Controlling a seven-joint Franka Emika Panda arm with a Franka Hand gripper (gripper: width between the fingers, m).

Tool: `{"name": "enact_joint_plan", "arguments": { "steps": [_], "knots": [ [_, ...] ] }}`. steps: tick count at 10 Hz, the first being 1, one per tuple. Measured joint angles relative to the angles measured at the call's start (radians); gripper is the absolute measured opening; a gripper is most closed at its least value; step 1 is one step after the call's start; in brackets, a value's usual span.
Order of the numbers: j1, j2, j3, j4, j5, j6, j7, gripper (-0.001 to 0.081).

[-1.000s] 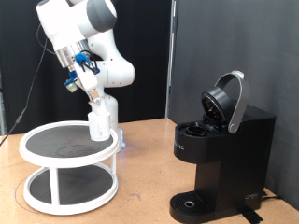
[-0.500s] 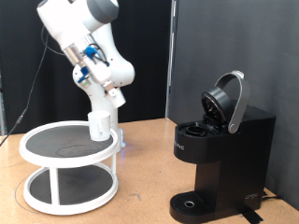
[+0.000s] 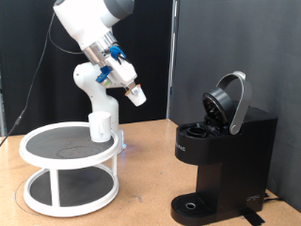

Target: Make a cup of coffee with the keurig machine

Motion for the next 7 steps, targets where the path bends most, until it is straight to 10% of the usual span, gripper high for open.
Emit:
{"name": "enact_joint_plan", "arguments": {
  "steps": [7],
  "knots": [
    [0.064,0.063,0.012,0.084,0.140,-0.052,-0.071,0.0385]
  ]
}}
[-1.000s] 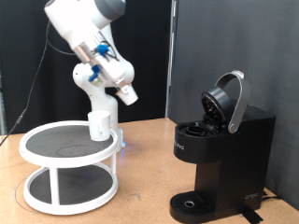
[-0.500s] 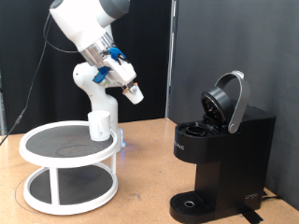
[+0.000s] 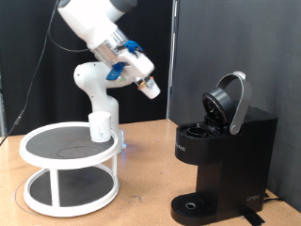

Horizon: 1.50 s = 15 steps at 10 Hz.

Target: Make a cup of coffee with the keurig machine

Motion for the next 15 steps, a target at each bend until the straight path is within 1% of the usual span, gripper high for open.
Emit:
{"name": "enact_joint_plan", "arguments": {
  "steps": [2,4,6,7,9,11,12,15],
  "knots": [
    [0.010,0.047,0.024,0.038,0.020,0.037,0.036,0.0385],
    [0.010,0.047,0.022,0.035,0.021,0.036,0.022,0.0385],
    [0.011,0.055,0.024,0.041,0.066,0.054,0.004,0.0385],
    [0.015,0.074,0.027,0.056,0.092,0.073,0.002,0.0385],
    [0.029,0.129,0.042,0.106,0.128,0.091,0.002,0.0385],
    [0.042,0.181,0.068,0.152,0.140,0.092,0.010,0.0385],
    [0.047,0.198,0.080,0.167,0.142,0.092,0.011,0.0385],
    [0.053,0.202,0.106,0.170,0.155,0.097,0.011,0.0385]
  ]
}}
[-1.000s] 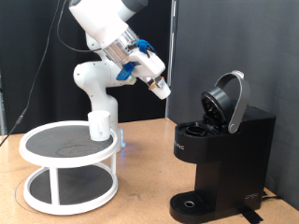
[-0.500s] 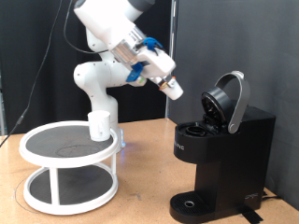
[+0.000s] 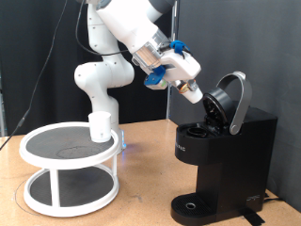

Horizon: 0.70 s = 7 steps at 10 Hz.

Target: Make a cup of coffee with the keurig machine

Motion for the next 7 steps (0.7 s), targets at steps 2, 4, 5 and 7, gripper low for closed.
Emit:
{"name": "enact_joint_plan", "arguments": {
  "steps": [2,4,5,7],
  "knots": [
    [0.000,0.000,0.002,-0.001,0.001,0.000,0.000,0.0385],
    [0.000,0.001,0.004,-0.008,-0.006,-0.004,-0.005,0.0385],
    [0.000,0.003,0.009,-0.017,-0.014,-0.001,-0.008,0.0385],
    [0.000,0.007,0.025,-0.037,-0.032,0.015,-0.008,0.0385]
  ]
}}
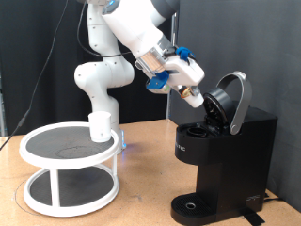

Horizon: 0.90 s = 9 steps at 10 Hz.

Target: Make a cup of coffee with the keurig machine

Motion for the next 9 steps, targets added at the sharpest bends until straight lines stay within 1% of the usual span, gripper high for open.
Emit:
{"name": "enact_joint_plan", "arguments": {
  "steps": [3,6,9],
  "knots": [
    [0.001,0.008,0.035,-0.043,-0.023,0.068,0.000,0.0385],
    [0.001,0.017,0.060,-0.078,-0.027,0.110,0.000,0.0385],
    [0.001,0.032,0.074,-0.095,-0.027,0.145,0.000,0.0385]
  ]
}}
